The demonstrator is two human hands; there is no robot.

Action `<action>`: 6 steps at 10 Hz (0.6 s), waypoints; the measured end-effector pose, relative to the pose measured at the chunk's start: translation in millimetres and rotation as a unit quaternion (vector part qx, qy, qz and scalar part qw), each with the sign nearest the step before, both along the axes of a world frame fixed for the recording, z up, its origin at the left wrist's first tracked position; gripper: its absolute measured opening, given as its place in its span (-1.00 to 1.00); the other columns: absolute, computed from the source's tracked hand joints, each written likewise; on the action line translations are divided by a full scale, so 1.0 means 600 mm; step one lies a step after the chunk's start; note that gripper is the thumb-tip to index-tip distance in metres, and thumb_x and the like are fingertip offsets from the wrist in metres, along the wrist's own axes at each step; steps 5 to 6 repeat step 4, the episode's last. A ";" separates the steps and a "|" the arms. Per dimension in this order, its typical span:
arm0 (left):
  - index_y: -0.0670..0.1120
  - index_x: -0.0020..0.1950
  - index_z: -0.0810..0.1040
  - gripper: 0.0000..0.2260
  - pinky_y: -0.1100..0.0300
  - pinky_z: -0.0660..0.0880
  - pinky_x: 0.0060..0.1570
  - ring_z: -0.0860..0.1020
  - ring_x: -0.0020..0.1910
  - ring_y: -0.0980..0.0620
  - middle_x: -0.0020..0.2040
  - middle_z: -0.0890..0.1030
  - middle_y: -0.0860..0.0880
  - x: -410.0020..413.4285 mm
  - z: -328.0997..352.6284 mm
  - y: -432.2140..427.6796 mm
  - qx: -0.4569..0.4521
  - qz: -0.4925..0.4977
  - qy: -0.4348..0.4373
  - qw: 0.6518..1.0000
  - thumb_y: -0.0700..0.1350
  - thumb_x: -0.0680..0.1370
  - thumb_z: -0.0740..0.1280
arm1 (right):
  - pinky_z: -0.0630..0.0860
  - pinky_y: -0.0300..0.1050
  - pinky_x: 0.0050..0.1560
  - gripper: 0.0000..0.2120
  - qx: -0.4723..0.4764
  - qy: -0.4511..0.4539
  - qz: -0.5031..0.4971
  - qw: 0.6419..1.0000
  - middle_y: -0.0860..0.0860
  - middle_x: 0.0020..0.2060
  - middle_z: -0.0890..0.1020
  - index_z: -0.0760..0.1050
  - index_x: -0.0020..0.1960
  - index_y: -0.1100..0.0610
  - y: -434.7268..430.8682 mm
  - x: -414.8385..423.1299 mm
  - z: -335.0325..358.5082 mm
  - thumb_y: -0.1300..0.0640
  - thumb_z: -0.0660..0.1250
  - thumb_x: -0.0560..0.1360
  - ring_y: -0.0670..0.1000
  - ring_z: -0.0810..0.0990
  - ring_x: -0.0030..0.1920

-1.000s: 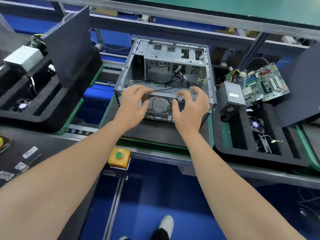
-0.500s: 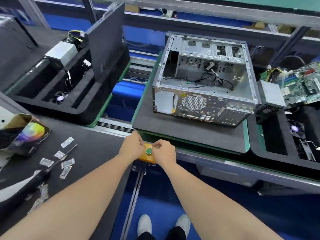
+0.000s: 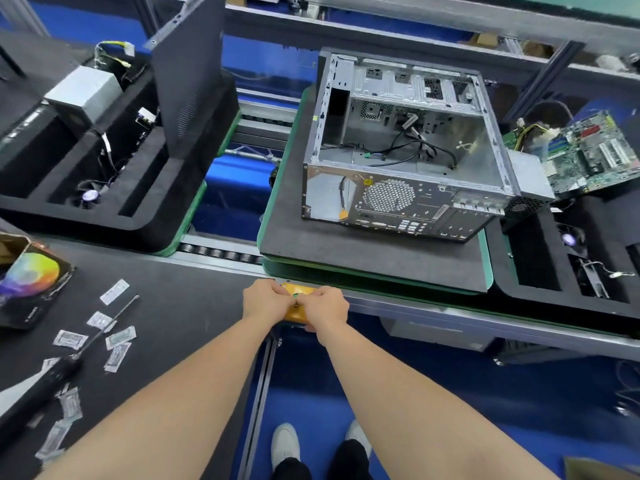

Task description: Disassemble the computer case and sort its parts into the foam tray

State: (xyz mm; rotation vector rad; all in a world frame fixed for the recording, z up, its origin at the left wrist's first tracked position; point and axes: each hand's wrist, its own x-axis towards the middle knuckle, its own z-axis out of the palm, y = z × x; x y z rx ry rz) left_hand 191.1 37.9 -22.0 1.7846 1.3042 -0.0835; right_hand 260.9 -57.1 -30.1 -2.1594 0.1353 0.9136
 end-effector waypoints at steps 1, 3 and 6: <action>0.01 -0.20 0.68 -0.94 0.11 0.58 -0.01 0.59 0.01 -0.05 -0.05 0.68 -0.03 0.003 0.001 -0.005 0.014 0.006 0.004 1.000 -0.15 0.40 0.44 | 0.74 0.06 -0.21 -0.80 -0.004 0.004 0.008 1.000 0.01 -0.14 0.57 0.62 -0.01 0.06 0.001 0.003 0.003 0.04 0.57 0.44 0.04 0.57 -0.22; 0.00 -0.08 0.63 -0.95 0.16 0.50 -0.10 0.54 -0.06 0.04 0.02 0.63 0.03 0.006 0.006 -0.027 0.067 -0.023 -0.026 0.997 -0.14 0.51 0.43 | 0.48 -0.20 -0.29 -0.89 0.007 -0.089 0.103 0.991 -0.01 -0.03 0.66 0.69 0.01 0.05 -0.025 0.001 0.021 0.08 0.39 0.61 -0.07 0.55 -0.16; 0.01 -0.10 0.61 -0.90 0.18 0.42 -0.17 0.53 -0.11 0.04 0.03 0.62 -0.01 0.004 0.017 -0.053 0.098 -0.049 -0.054 0.993 -0.17 0.56 0.34 | 0.41 -0.28 -0.33 -0.85 0.034 -0.129 0.134 0.982 -0.02 0.01 0.68 0.67 0.06 0.03 -0.049 -0.010 0.036 0.05 0.32 0.65 -0.05 0.60 -0.08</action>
